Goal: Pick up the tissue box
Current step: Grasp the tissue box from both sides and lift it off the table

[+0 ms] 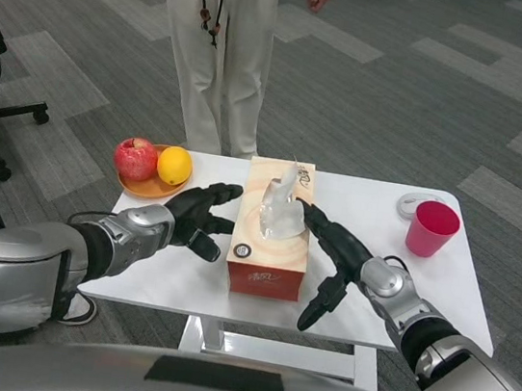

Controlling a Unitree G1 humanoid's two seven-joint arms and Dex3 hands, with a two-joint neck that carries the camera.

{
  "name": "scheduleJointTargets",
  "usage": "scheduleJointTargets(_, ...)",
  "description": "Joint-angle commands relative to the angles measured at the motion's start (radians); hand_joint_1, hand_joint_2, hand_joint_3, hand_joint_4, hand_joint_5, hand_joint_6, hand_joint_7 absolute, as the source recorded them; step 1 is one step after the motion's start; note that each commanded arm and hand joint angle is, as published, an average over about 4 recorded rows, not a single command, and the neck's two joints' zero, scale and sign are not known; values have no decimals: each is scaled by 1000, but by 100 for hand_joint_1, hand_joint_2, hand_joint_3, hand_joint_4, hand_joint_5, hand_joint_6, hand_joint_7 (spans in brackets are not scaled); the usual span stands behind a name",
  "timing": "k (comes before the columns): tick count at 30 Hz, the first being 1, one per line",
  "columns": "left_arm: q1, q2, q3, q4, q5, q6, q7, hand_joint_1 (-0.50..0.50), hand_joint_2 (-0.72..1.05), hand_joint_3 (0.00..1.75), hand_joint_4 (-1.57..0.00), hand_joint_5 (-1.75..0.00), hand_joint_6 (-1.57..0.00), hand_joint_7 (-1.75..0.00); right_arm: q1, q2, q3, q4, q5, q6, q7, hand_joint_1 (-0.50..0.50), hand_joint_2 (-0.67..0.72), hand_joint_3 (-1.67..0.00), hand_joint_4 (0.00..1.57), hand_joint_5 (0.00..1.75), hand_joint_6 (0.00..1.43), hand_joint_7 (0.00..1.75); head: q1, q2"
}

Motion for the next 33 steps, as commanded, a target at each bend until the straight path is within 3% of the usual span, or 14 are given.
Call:
scheduleJointTargets(1, -20, -11, 32, -32, 16, -34, -22, 50, -64, 9, 0, -95, 0, -21, -21, 16, -1, -33, -2, -4, 9, -8, 22, -16, 0, 10, 0, 0, 0, 0)
scheduleJointTargets(5, -17, -10, 51, -42, 26, -35, -25, 50, -64, 2, 0, -92, 0, -21, -21, 14, -4, -47, -2, -4, 9, -8, 22, -16, 0, 10, 0, 0, 0, 3)
scheduleJointTargets(10, -14, -9, 74, -59, 40, -35, -32, 50, -64, 9, 0, -92, 0, -21, -18, 13, -11, -67, -3, -4, 8, -8, 22, -16, 0, 10, 0, 0, 0, 3)
scheduleJointTargets(19, -7, -6, 120, -101, 66, -36, -39, 50, -64, 4, 0, -92, 0, -21, -14, 11, -18, -111, -3, -5, 8, -9, 19, -16, 0, 10, 0, 0, 0, 3)
scheduleJointTargets(23, -2, -4, 143, -118, 80, -36, -41, 50, -64, 7, 0, -103, 0, -21, -12, 9, -21, -127, -3, -5, 9, -8, 20, -16, 0, 10, 0, 0, 0, 4)
scheduleJointTargets(33, 13, 0, 207, -157, 110, -38, -46, 50, -64, 9, 0, -103, 0, -21, -4, 5, -36, -166, -3, -9, 9, -8, 15, -16, 0, 10, 0, 0, 0, 4)
